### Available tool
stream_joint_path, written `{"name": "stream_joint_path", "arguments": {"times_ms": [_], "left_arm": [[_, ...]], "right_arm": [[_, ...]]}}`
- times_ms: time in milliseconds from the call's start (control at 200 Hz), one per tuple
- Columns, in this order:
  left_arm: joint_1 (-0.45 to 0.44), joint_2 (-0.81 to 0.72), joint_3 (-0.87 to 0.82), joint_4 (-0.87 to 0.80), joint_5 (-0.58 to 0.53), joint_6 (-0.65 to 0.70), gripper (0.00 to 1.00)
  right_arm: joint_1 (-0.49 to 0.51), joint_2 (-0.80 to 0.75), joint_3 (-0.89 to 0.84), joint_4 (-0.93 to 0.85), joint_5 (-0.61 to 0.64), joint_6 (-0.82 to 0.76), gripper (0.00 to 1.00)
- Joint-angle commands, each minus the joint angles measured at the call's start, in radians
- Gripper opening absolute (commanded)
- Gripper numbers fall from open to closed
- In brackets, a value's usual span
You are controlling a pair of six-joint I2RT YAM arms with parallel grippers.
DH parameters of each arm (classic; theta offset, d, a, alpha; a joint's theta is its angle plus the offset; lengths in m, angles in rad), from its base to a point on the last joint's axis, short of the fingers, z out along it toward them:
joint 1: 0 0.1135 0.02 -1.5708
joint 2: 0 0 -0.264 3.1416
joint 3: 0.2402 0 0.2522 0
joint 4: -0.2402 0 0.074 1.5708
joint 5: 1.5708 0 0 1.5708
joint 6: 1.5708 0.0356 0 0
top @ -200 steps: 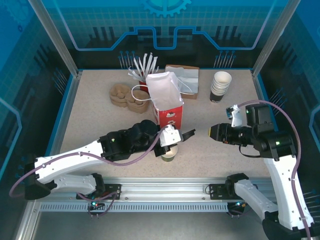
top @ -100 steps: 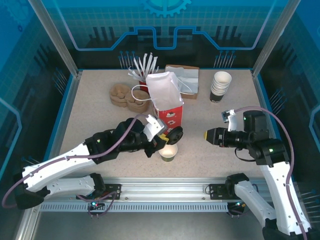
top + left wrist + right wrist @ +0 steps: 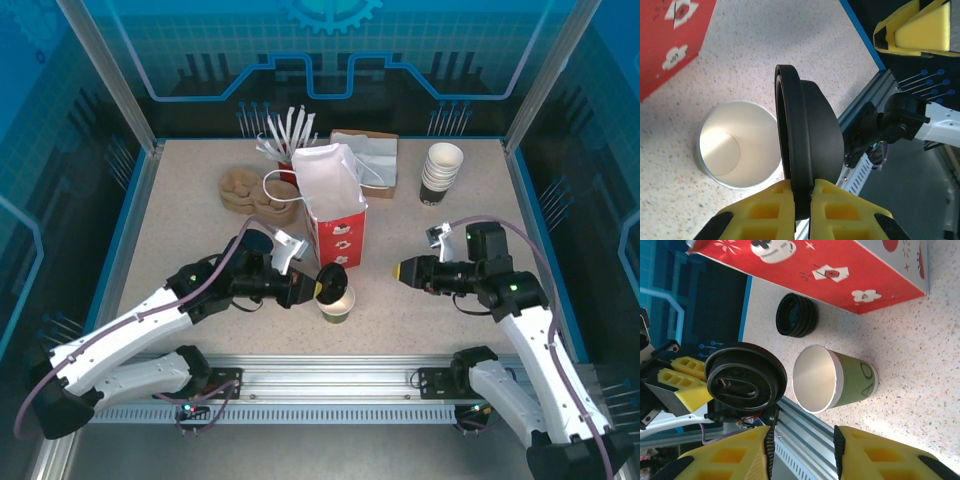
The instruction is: Pack the takeout coffee
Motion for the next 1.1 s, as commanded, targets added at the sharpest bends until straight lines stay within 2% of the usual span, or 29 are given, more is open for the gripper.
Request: {"name": "stream_joint_path", "arguments": {"times_ms": [0,165,280,725,825,1096], "left_arm": [[0.045,0.002,-0.033,0.024,0.111,-0.102,0.10],[0.107,0.007,-0.093,0.075,0.171,-0.183,0.10],[0.134,0.039,-0.118,0.095,0.212,-0.218,0.10],[0.161,0.100,-0.147,0.158,0.283,-0.255,0.12],[0.164,0.124,-0.157,0.214,0.335,-0.281,0.13],[0.170,0.157,-0.169,0.215,0.331,-0.274,0.16]], "right_arm": [[0.031,0.017,-0.033,0.068,-0.044,0.035,0.39],[0.063,0.052,-0.073,0.126,-0.041,0.055,0.39],[0.083,0.074,-0.091,0.151,-0.027,0.069,0.44],[0.152,0.146,-0.179,0.299,0.001,0.145,0.44],[0.161,0.164,-0.191,0.340,-0.015,0.171,0.44],[0.202,0.226,-0.198,0.398,0.003,0.183,0.44]]}}
